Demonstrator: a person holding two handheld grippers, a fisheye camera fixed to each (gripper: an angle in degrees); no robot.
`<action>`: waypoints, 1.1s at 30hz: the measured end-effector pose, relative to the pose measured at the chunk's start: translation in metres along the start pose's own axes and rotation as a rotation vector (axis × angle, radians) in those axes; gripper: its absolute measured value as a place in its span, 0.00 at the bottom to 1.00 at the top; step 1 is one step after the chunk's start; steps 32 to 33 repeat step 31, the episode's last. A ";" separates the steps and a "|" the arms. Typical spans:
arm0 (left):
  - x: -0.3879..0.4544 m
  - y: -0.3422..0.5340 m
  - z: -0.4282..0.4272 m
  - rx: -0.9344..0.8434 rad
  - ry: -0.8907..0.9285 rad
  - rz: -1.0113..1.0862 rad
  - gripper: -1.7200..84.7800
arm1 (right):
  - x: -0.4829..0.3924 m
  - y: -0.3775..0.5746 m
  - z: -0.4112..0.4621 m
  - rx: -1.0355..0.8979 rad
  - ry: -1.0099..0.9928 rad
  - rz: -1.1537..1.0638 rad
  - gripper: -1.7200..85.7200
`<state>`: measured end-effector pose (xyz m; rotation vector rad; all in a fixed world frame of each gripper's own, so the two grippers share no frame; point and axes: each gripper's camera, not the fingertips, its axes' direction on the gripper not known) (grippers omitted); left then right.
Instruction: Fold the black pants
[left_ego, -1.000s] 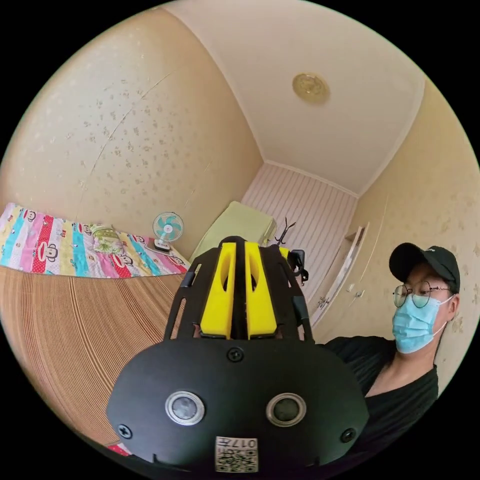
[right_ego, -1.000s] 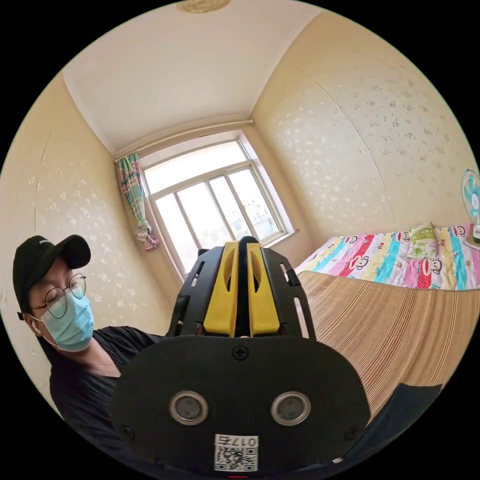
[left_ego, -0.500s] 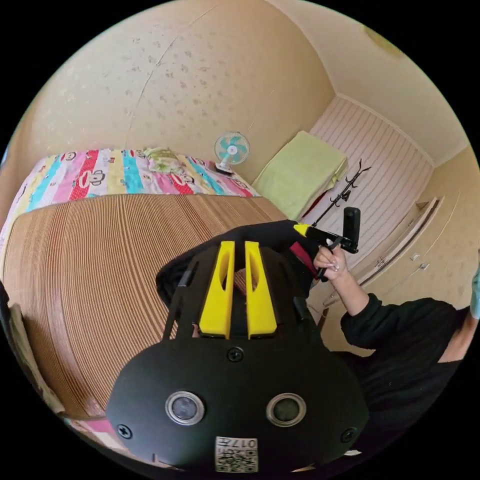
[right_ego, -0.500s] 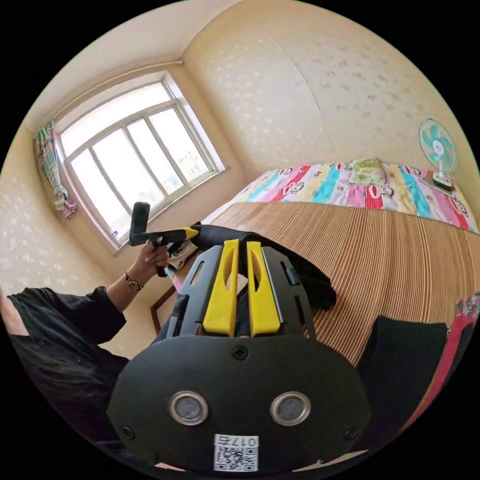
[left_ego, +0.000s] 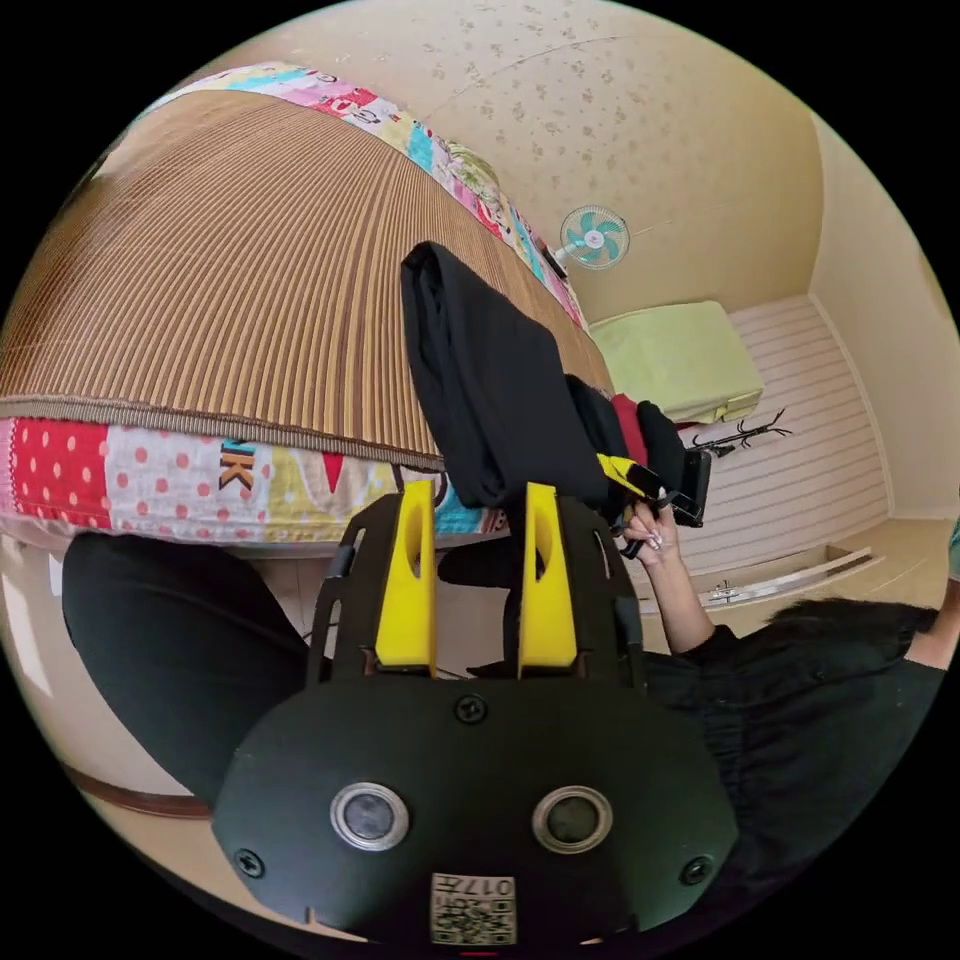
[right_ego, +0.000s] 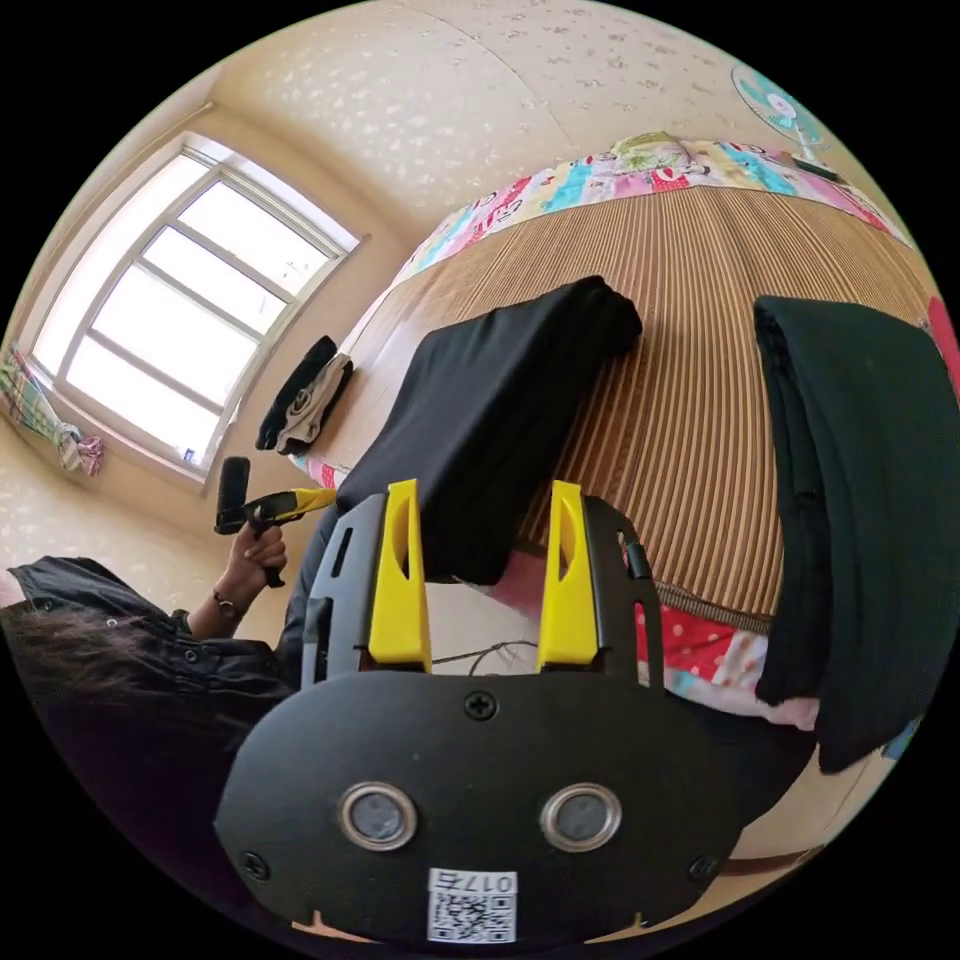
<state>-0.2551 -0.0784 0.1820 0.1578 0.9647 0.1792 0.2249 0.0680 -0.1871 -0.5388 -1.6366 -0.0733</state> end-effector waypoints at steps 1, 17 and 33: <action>0.005 -0.004 -0.007 0.031 -0.008 0.025 0.17 | 0.005 -0.025 0.024 -0.024 -0.006 0.004 0.21; -0.054 0.119 -0.105 0.393 -0.089 -0.212 0.15 | -0.247 -0.308 0.392 -0.219 0.106 -0.313 0.18; -0.053 0.087 -0.036 0.243 -0.398 0.023 0.15 | -0.134 -0.190 0.252 -0.097 0.200 -0.278 0.16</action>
